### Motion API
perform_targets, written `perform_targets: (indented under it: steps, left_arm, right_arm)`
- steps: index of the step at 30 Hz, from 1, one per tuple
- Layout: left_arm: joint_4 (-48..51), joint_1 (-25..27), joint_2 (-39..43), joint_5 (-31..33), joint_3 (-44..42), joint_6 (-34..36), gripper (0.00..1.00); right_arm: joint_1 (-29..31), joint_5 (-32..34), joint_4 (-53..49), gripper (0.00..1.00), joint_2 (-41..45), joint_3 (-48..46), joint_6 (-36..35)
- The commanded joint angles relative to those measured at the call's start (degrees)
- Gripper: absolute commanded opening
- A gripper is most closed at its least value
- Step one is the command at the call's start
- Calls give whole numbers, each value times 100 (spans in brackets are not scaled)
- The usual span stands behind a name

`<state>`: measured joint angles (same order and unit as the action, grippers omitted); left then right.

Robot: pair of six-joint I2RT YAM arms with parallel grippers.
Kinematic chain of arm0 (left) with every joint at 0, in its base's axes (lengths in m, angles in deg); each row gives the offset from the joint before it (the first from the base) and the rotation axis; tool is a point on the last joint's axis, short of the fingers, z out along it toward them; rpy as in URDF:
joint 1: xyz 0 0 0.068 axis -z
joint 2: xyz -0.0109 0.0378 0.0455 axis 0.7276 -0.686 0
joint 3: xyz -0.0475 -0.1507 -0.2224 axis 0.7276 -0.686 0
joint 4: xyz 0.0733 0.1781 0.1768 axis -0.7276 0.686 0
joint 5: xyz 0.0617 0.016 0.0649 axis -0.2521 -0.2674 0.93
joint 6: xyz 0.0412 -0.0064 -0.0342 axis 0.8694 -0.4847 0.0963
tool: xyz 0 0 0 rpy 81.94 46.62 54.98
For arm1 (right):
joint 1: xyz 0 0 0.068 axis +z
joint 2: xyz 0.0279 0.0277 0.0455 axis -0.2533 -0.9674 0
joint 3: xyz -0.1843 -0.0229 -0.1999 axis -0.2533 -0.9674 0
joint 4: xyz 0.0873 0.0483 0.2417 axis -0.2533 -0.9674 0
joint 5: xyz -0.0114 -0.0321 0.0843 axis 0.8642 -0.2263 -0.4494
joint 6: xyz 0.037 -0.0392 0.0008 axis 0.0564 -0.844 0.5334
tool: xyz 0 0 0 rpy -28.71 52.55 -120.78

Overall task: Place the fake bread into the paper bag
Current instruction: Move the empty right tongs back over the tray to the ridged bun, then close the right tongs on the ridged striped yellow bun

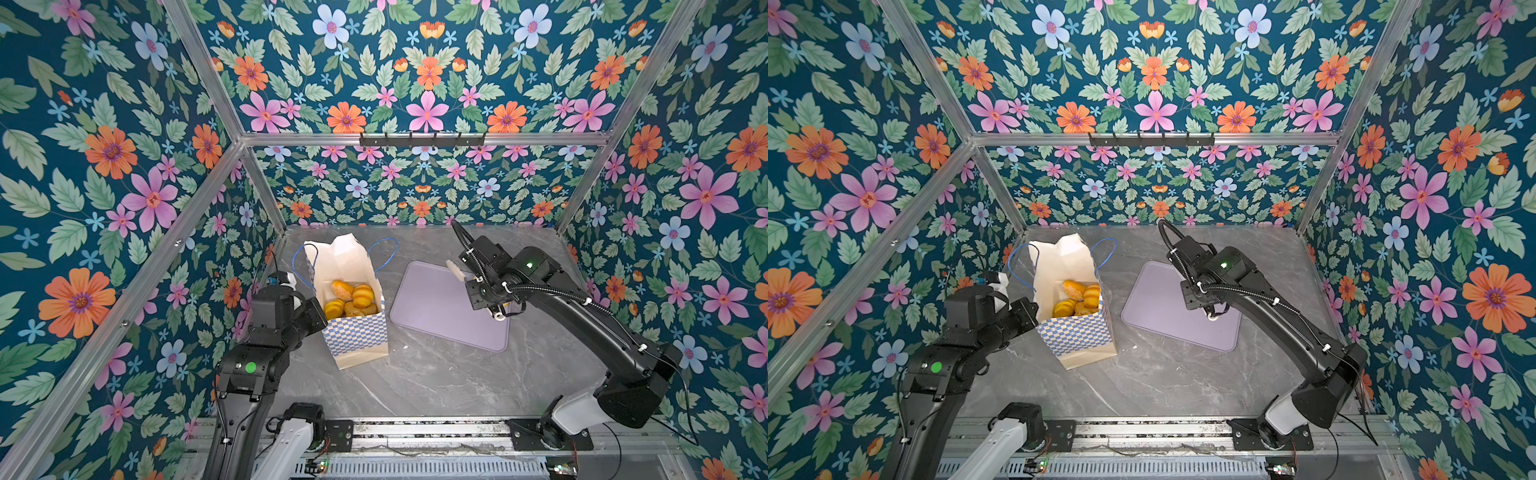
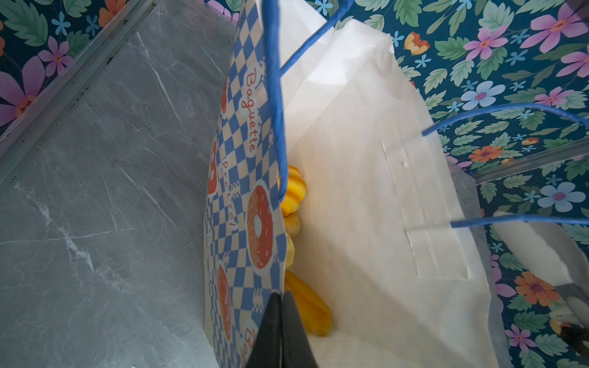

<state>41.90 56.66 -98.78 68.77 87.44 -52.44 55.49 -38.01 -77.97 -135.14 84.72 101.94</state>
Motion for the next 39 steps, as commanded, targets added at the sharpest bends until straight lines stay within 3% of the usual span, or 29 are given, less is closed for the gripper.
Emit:
perform_targets:
  steps: [1, 18, 39]
  left_arm:
    - [-62, 3, -18, -20, -6, -10, 7]
    - [-104, 4, -18, -59, -63, 17, 7]
    - [-144, -5, -72, -99, -102, 156, 7]
  right_arm:
    - [-265, -180, 173, 52, 101, -327, 51]
    - [-1631, -682, 703, 52, -319, -1363, -297]
    - [-1956, -305, 691, 55, -1312, -924, -1169]
